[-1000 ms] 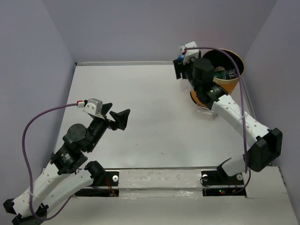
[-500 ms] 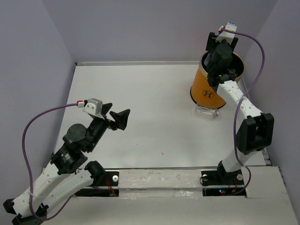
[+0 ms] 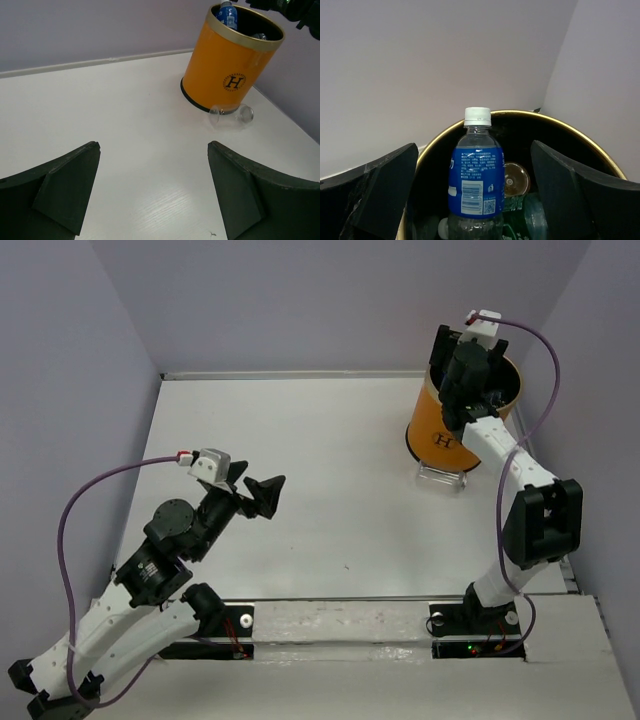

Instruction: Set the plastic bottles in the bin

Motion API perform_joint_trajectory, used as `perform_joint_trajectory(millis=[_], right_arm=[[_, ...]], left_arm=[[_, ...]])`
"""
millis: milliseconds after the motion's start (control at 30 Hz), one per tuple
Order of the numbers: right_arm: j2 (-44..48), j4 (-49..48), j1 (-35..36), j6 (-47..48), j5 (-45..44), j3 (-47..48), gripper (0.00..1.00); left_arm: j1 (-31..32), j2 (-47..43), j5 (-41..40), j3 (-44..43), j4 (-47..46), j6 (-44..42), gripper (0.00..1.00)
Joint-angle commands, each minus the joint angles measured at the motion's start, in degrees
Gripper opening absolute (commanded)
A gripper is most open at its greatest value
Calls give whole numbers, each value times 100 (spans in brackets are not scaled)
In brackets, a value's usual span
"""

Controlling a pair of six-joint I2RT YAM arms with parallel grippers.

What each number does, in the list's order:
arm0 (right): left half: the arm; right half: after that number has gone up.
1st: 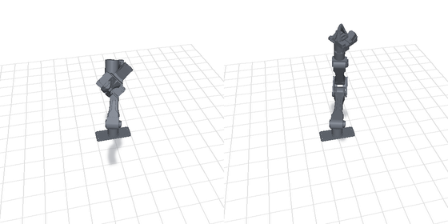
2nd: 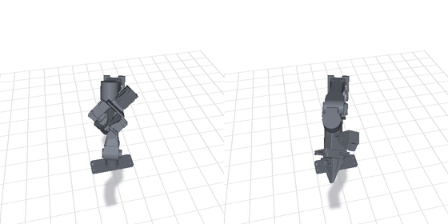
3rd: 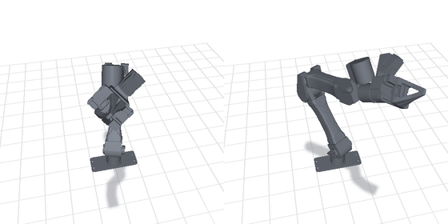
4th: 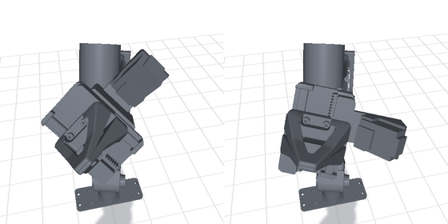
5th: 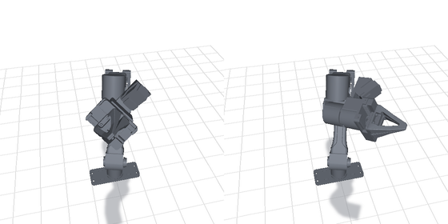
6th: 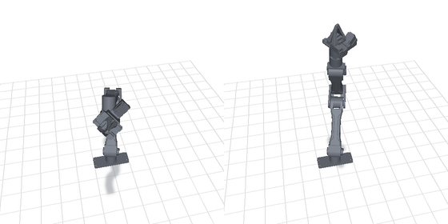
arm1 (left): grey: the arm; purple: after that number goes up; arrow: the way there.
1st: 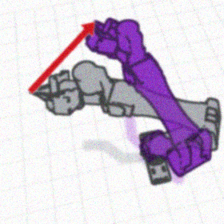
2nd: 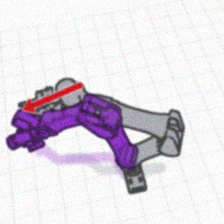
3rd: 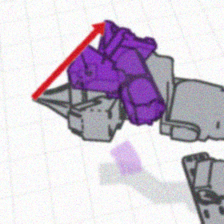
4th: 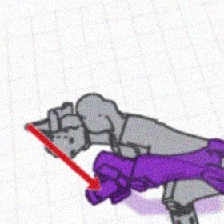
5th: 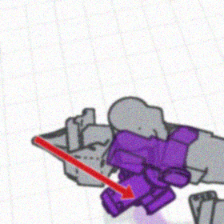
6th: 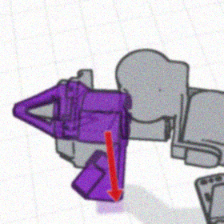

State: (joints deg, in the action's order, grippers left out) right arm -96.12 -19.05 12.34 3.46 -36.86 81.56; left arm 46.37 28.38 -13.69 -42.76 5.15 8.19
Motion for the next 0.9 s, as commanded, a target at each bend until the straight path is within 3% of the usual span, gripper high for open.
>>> perform_joint_trajectory(millis=[0,200,300,400,500,667,867], right_arm=[[594,523,-39,-575,-58,325,100],[1524,1462,-39,-1275,213,63,100],[2339,1948,-39,-1969,915,-437,98],[3009,2370,137,-2472,1532,-1500,97],[3712,2817,392,-2623,1866,-2467,96],[4039,3565,928,-1947,1735,-3444,93],[3136,4452,1139,-1279,1147,-3059,95]], left_arm=[[-40,343,139,-13,-277,25,99],[-40,852,681,-74,-435,332,99],[-40,1327,1122,-197,-471,491,99],[-49,1731,1343,-382,-471,360,99],[-49,1724,1046,-364,-436,184,99],[-49,1162,482,-118,-181,-80,99],[-49,845,490,-171,-119,-124,99]])
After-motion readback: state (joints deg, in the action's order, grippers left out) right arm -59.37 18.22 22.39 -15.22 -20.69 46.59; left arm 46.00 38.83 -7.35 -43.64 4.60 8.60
